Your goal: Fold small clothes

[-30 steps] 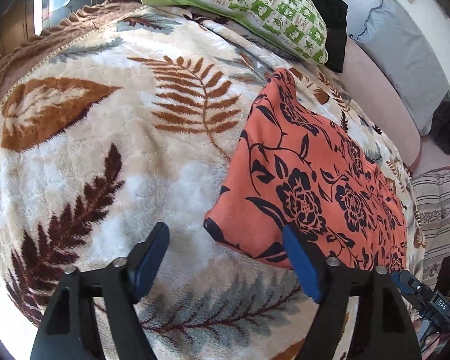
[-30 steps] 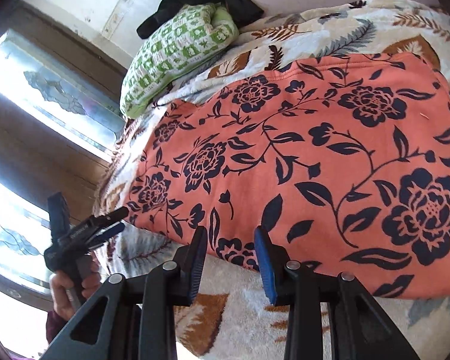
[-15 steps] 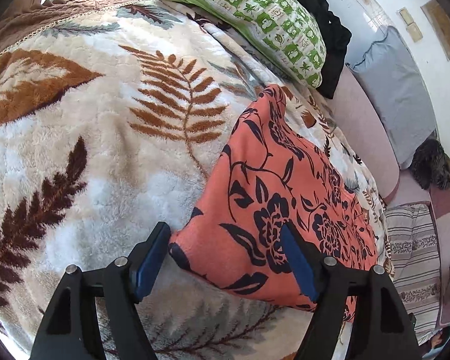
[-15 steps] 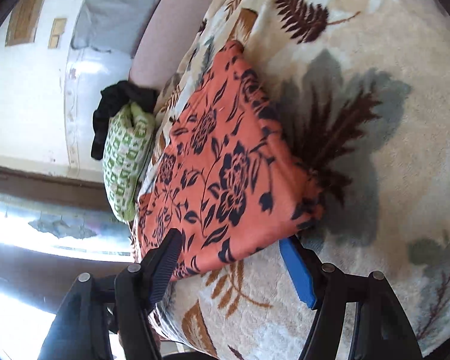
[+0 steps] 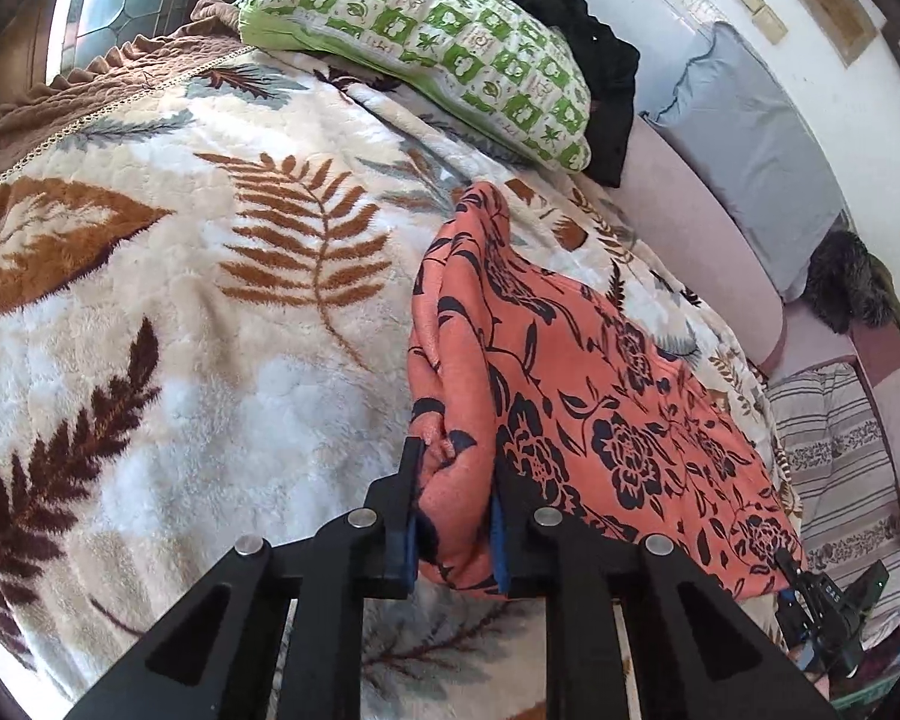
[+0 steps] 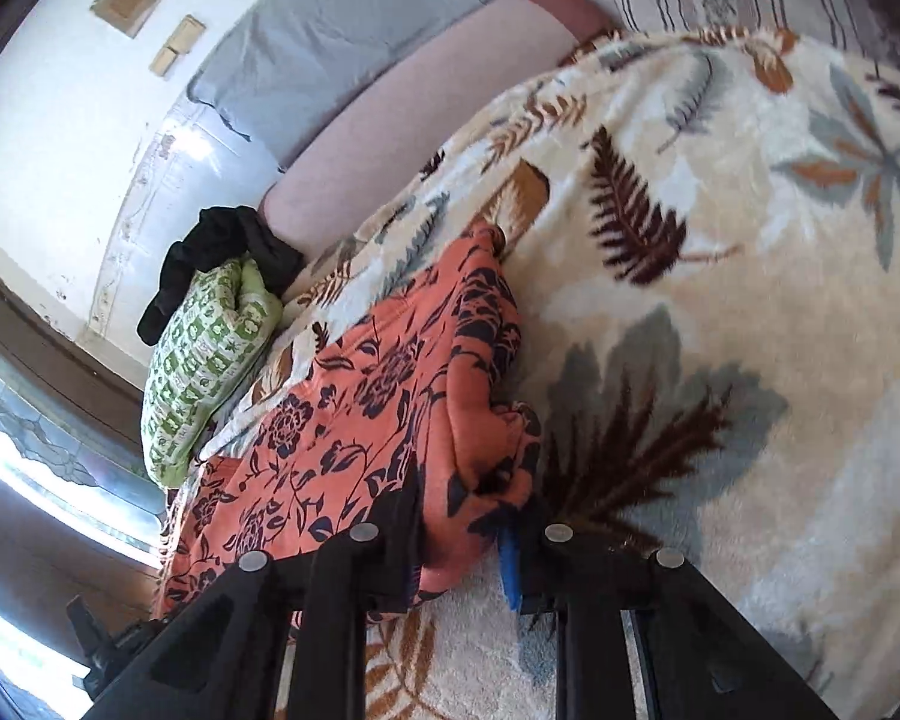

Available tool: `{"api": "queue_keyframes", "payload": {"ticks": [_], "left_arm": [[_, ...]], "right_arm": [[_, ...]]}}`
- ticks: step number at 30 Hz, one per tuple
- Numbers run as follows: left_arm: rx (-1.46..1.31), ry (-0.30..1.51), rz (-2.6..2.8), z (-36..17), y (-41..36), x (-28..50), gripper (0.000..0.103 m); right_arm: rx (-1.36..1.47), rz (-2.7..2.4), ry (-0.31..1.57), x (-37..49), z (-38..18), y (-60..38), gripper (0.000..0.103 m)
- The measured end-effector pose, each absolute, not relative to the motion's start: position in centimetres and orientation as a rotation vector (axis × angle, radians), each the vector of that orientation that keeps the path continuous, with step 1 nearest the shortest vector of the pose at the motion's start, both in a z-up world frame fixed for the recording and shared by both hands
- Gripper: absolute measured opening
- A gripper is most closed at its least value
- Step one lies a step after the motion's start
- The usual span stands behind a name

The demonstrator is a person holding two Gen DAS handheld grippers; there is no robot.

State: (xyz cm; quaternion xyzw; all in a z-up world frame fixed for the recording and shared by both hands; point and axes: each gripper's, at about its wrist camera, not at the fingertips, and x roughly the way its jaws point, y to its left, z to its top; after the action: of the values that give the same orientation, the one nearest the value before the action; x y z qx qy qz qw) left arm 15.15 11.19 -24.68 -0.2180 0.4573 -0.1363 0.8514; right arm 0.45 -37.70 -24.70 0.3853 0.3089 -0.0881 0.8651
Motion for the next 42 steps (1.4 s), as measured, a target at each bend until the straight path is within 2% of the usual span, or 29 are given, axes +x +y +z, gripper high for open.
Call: {"api": "queue_keyframes", "payload": {"ticks": [4, 6, 8, 9, 10, 12, 13, 15, 16, 17, 20, 22, 23, 24, 26, 30, 33, 38, 42], "left_arm": [[-0.392, 1.043, -0.265, -26.0, 9.8, 13.9, 0.023], [-0.357, 1.095, -0.211, -27.6, 9.6, 14.5, 0.044], [-0.435, 1.097, -0.240, -27.7, 10.5, 15.0, 0.051], [-0.469, 1.099, -0.256, -27.7, 11.0, 15.3, 0.058], [-0.504, 1.093, -0.261, -27.7, 11.4, 15.4, 0.061], [-0.556, 1.081, -0.250, -27.9, 11.8, 15.4, 0.061], [-0.553, 1.073, -0.247, -27.9, 11.7, 15.4, 0.061], [-0.500, 1.038, -0.246, -27.6, 11.0, 15.3, 0.057], [-0.469, 1.017, -0.250, -27.4, 10.4, 15.2, 0.048], [-0.443, 1.011, -0.253, -27.4, 9.9, 15.3, 0.025], [-0.411, 0.966, -0.249, -27.0, 9.3, 15.5, 0.021], [-0.440, 0.956, -0.260, -27.2, 9.4, 15.8, 0.021], [-0.465, 0.959, -0.266, -27.5, 9.5, 16.0, 0.026], [-0.489, 0.963, -0.274, -27.8, 9.7, 16.2, 0.040], [-0.522, 0.983, -0.288, -28.4, 9.8, 16.6, 0.053], [-0.507, 0.992, -0.302, -27.9, 9.9, 16.6, 0.051], [-0.592, 0.953, -0.253, -26.8, 12.5, 15.8, 0.052], [-0.711, 0.995, -0.146, -27.0, 15.7, 11.9, 0.053], [-0.793, 1.016, -0.119, -29.1, 14.8, 8.8, 0.053]], "right_arm": [[0.768, -0.292, 0.681, 1.1, -25.1, -38.8, 0.020], [0.783, -0.315, 0.802, 2.2, -27.4, -39.5, 0.022], [0.844, -0.334, 0.832, 2.1, -28.8, -39.9, 0.026], [0.852, -0.344, 0.827, 1.9, -28.3, -40.0, 0.029], [0.841, -0.362, 0.825, 1.7, -27.5, -40.0, 0.029], [0.809, -0.419, 0.737, 0.5, -25.4, -39.9, 0.030], [0.776, -0.459, 0.686, -0.2, -24.3, -39.5, 0.035], [0.696, -0.482, 0.604, -0.6, -22.4, -38.2, 0.036], [0.653, -0.453, 0.583, -0.3, -21.7, -37.1, 0.036], [0.604, -0.404, 0.575, 0.3, -21.1, -35.8, 0.036], [0.457, -0.203, 0.619, 3.3, -20.8, -30.6, 0.035], [0.398, -0.079, 0.686, 5.5, -21.4, -27.0, 0.031], [0.361, -0.033, 0.718, 6.5, -21.7, -25.3, 0.030], [0.325, 0.005, 0.747, 7.3, -22.0, -23.8, 0.027], [0.290, 0.061, 0.789, 8.8, -22.6, -21.6, 0.027], [0.299, 0.077, 0.836, 11.3, -23.8, -20.5, 0.027], [0.381, 0.133, 1.051, 14.2, -28.4, -21.3, 0.027], [0.431, 0.149, 1.030, 13.9, -28.0, -22.1, 0.027], [0.439, 0.140, 1.024, 13.5, -28.0, -22.0, 0.027]]}}
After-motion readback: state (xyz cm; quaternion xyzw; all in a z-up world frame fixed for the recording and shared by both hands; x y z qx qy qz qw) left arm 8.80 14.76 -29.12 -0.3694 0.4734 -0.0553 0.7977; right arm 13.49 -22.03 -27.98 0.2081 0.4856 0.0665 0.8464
